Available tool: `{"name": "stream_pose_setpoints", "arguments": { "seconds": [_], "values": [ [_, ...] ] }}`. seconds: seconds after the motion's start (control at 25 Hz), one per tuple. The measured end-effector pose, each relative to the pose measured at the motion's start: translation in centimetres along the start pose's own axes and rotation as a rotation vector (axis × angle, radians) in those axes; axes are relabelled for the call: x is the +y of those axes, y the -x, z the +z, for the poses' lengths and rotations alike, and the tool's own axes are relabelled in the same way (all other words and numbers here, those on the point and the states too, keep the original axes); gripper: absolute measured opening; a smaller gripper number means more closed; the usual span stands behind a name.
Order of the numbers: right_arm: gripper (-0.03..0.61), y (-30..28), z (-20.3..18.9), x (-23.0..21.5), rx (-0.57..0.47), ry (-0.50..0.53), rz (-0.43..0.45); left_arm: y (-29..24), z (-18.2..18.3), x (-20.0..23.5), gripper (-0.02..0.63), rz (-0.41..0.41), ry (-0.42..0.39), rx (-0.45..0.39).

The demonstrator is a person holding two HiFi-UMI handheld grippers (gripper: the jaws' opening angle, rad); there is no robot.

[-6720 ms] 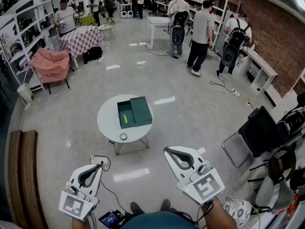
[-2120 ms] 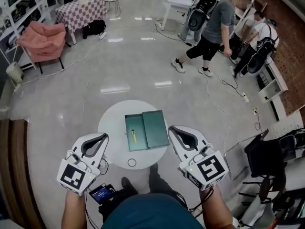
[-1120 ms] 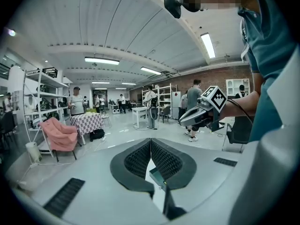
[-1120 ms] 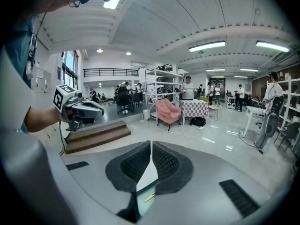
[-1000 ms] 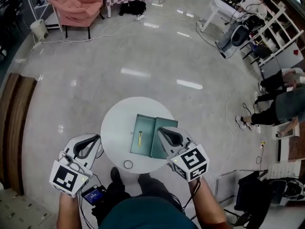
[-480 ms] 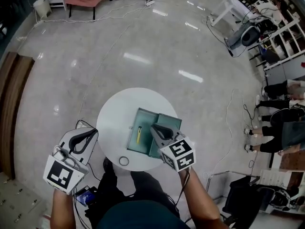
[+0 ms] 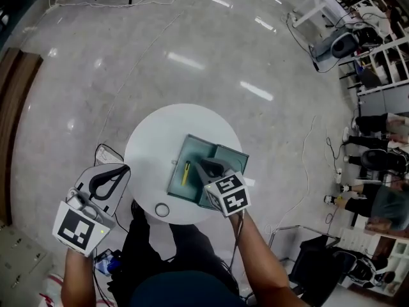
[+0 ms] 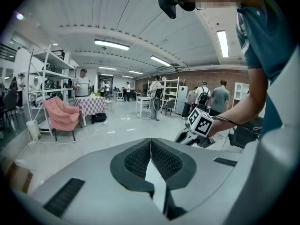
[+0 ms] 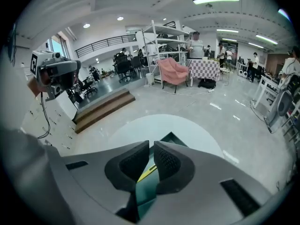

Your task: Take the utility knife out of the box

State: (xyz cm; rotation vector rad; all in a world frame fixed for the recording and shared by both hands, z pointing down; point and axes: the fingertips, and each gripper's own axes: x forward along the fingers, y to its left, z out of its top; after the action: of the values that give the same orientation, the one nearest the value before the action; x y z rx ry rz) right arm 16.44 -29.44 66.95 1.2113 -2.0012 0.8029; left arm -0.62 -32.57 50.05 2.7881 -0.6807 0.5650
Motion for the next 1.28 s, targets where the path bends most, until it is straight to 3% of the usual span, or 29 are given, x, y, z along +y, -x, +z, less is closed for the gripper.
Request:
{"name": "stream_pose_setpoints", "arguments": {
  "seconds": [0.44, 0.56, 0.96, 1.28],
  "values": [
    [0.046, -8.4, -6.7, -1.1, 0.157, -0.019, 0.01, -2.3, -6.8, 1.7, 0.019, 0.001, 0.04, 0.016],
    [0.106, -8.9, -7.8, -0.7, 0.198, -0.023, 0.025, -2.1, -7.4, 1.3, 0.02, 0.007, 0.057, 0.017],
    [0.141, -11.8, -11.1, 0.0, 0.383, -0.038, 0.023, -1.4, -9.8, 1.5, 0.02, 0.026, 0.101, 0.025],
    [0.149, -12.9, -12.2, 0.1, 0.557, 0.041, -0.004, 0.4, -11.1, 1.8, 0.02, 0.048, 0.118, 0.024]
  ]
}}
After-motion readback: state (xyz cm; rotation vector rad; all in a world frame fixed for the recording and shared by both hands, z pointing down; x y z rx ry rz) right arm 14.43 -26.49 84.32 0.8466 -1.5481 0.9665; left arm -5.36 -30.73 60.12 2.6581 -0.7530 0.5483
